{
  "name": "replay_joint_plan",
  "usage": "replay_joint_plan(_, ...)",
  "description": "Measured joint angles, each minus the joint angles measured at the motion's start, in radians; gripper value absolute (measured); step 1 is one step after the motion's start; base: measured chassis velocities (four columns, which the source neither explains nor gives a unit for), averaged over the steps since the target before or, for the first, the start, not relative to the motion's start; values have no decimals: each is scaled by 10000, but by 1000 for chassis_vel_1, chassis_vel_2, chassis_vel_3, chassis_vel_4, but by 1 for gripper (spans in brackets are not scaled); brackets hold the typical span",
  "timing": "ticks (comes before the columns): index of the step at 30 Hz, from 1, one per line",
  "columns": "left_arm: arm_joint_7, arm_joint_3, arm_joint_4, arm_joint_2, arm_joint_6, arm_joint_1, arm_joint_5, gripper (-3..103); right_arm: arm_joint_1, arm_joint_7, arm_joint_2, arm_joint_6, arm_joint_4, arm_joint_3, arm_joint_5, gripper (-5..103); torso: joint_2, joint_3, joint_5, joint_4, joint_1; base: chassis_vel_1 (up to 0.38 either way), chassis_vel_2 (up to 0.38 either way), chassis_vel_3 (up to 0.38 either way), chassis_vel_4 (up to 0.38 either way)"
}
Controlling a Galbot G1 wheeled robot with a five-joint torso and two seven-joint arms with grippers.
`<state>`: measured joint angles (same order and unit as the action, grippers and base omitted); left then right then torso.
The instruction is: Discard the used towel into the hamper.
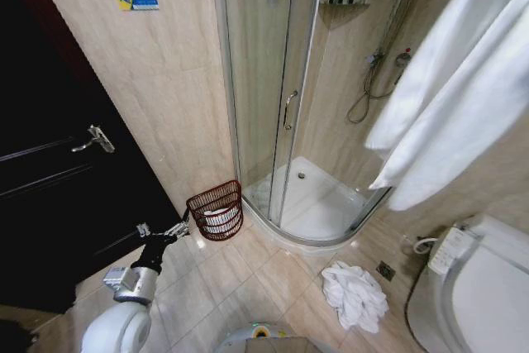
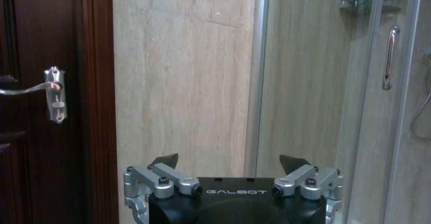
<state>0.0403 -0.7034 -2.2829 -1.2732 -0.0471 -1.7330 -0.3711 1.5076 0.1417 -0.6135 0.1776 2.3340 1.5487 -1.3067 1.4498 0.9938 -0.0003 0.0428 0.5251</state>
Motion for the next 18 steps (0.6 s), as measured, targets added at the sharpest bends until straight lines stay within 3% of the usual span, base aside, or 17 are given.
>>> replay_joint_plan(3,0,0,0,1,0,0,0,98,655,-321,-835,-107,523,-155,407,9,0,-1,3,-1,0,0,0,0,0)
replay_joint_plan(12,0,0,0,0,0,0,0,98,1644,-869,-2208,-160,1180,-589,1325,9,0,0,2,0,0,0,0,0,0)
replay_joint_plan(18,0,0,0,1,0,0,0,98,2349,-1382,-3421,-530,1339,-1775,2674,9,0,0,6,-2,0,0,0,0,0)
